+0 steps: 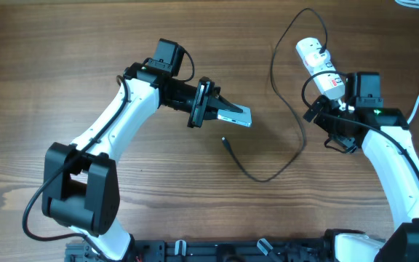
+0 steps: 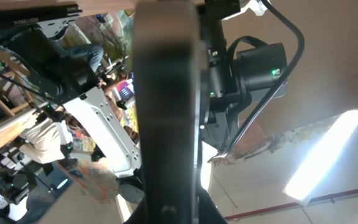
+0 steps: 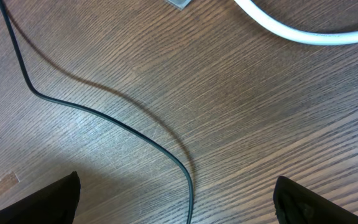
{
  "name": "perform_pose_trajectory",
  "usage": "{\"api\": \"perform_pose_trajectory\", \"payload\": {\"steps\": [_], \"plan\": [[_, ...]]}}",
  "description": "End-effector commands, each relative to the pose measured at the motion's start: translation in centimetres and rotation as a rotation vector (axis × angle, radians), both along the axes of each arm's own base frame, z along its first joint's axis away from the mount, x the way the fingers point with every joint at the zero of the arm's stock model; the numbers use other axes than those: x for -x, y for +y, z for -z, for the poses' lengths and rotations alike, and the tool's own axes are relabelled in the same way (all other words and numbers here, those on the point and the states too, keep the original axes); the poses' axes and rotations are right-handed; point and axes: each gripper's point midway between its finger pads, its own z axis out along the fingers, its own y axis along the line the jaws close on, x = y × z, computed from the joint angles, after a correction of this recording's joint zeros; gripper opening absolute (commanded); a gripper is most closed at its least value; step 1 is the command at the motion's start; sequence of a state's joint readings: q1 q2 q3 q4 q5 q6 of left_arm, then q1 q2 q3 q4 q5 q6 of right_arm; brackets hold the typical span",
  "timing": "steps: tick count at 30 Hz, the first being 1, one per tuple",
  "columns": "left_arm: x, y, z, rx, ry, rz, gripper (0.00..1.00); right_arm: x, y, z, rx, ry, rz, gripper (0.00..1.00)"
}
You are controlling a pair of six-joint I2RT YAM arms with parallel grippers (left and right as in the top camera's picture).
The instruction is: Plug charger to phone and switch on socket
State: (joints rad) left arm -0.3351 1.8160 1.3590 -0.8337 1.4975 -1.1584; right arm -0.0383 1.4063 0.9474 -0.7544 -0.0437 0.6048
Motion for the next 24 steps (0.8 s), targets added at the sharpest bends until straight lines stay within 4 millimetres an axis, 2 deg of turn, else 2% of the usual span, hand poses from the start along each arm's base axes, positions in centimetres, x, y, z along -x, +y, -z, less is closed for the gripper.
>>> {"api": "perform_pose_trajectory", "payload": {"steps": [1,15,24], "plan": [[-0.04,0.12,-0.38,0.026,0.024,0.004,0.04,-0.26,-0.41,0.02,0.017,0.000,0.016,1.00],[-0.21,0.04,-0.07,-0.003,0.049,-0.003,0.04,-0.26,-0.41,0.02,0.017,0.000,0.016,1.00],[-0.21,0.05,-0.14,-0.035,0.161,-0.010,0.04,-0.26,-0.41,0.02,0.016,0.000,0.016,1.00]]}}
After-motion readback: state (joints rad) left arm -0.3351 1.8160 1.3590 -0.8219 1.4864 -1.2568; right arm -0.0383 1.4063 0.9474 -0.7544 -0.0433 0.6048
